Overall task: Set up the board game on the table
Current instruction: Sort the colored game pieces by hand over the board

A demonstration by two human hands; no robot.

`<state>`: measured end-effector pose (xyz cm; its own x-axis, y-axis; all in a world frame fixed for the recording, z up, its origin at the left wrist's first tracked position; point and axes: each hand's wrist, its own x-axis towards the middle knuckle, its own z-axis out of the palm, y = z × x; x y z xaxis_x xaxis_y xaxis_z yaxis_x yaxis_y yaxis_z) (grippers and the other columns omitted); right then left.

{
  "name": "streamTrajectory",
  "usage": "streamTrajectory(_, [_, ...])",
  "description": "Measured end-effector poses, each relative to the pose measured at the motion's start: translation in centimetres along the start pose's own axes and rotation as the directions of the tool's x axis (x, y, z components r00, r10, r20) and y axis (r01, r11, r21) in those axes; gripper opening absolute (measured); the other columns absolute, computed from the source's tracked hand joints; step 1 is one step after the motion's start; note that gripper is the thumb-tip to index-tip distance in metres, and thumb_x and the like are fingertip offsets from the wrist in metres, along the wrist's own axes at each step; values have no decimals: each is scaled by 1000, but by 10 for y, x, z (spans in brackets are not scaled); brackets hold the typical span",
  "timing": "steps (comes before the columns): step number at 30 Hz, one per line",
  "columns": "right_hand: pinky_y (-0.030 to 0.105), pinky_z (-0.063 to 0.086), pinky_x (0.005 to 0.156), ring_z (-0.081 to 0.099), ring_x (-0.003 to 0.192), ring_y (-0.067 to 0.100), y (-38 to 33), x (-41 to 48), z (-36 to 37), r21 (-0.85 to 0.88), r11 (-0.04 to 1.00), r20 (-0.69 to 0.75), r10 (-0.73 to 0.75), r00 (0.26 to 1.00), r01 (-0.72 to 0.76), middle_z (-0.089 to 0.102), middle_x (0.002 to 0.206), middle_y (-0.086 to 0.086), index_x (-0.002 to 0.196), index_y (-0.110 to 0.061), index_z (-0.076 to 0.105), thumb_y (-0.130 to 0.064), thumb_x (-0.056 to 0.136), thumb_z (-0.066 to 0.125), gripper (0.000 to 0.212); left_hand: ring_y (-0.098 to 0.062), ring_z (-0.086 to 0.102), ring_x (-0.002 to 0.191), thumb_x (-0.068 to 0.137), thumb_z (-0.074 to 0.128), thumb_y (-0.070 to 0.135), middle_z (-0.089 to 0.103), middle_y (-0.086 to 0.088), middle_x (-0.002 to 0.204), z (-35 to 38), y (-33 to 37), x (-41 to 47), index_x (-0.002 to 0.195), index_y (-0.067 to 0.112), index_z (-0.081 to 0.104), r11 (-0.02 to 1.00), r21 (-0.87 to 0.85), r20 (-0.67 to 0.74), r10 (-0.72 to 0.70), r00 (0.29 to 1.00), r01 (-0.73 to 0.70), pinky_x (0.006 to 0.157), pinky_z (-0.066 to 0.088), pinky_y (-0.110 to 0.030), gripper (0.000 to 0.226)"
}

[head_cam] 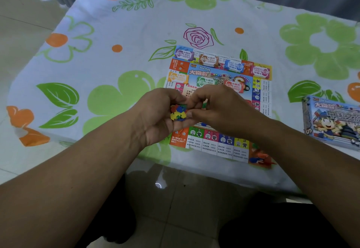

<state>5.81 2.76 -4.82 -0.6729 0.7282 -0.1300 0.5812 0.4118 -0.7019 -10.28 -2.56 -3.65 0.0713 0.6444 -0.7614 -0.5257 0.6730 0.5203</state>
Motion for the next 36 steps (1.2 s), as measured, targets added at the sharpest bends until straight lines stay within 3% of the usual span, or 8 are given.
streamTrajectory(9, [23, 44, 63, 58, 68, -2, -1, 4, 2, 59, 998, 38, 18, 999, -20, 68, 80, -10, 91, -20, 75, -20, 89, 72, 3, -29, 74, 89, 94, 48, 2, 70, -23, 119, -7, 1, 1, 131, -8, 55, 1000, -15, 3, -7, 1000, 7, 76, 63, -42, 39])
streamTrajectory(15, [35, 53, 72, 63, 78, 9, -4, 13, 2, 64, 996, -127, 77, 989, -69, 66, 81, -9, 87, -19, 68, -20, 94, 63, 9, -35, 74, 91, 95, 46, 2, 73, -24, 102, -13, 5, -3, 110, -8, 65, 1000, -9, -51, -10, 999, 10, 73, 63, -38, 26])
streamTrajectory(19, [30, 47, 65, 59, 71, 5, 1, 17, 7, -17, 979, 77, 204, 976, -203, 63, 78, -9, 88, -12, 71, -19, 96, 64, 13, -33, 73, 83, 96, 41, 0, 74, -21, 92, -21, 7, -6, 99, -6, 66, 1000, -17, -134, 15, 991, -18, 71, 64, -37, 26])
streamTrajectory(22, [28, 44, 62, 59, 70, 7, 4, 17, 15, -98, 973, 155, 224, 962, -211, 64, 79, -8, 90, -12, 73, -19, 97, 63, 14, -32, 74, 81, 96, 37, -2, 74, -22, 92, -24, 8, -7, 96, -6, 66, 999, -23, -143, 27, 989, -30, 70, 64, -37, 29])
streamTrajectory(26, [28, 47, 63, 61, 73, 8, 0, 17, 13, -109, 977, 131, 195, 972, -182, 66, 82, -7, 94, -16, 74, -14, 97, 60, 15, -31, 74, 78, 96, 36, -5, 74, -22, 93, -23, 9, -7, 97, -6, 66, 999, -25, -131, 38, 991, -42, 65, 64, -35, 30])
streamTrajectory(32, [35, 52, 68, 61, 74, 5, -8, 16, 12, 46, 999, -110, 25, 994, -20, 66, 81, -10, 94, -19, 72, -19, 93, 63, 8, -33, 73, 78, 95, 40, -9, 71, -23, 95, -21, 9, -7, 101, -6, 64, 998, -41, -92, 46, 995, -50, 66, 64, -35, 24])
streamTrajectory(36, [18, 37, 67, 53, 76, -11, -8, 12, 12, 23, 999, -61, -48, 997, 49, 58, 88, -15, 101, -25, 72, -25, 90, 70, 11, -27, 75, 82, 94, 44, -10, 74, -19, 107, -20, 7, -5, 110, -8, 64, 998, -45, -34, 38, 999, -40, 71, 64, -36, 25])
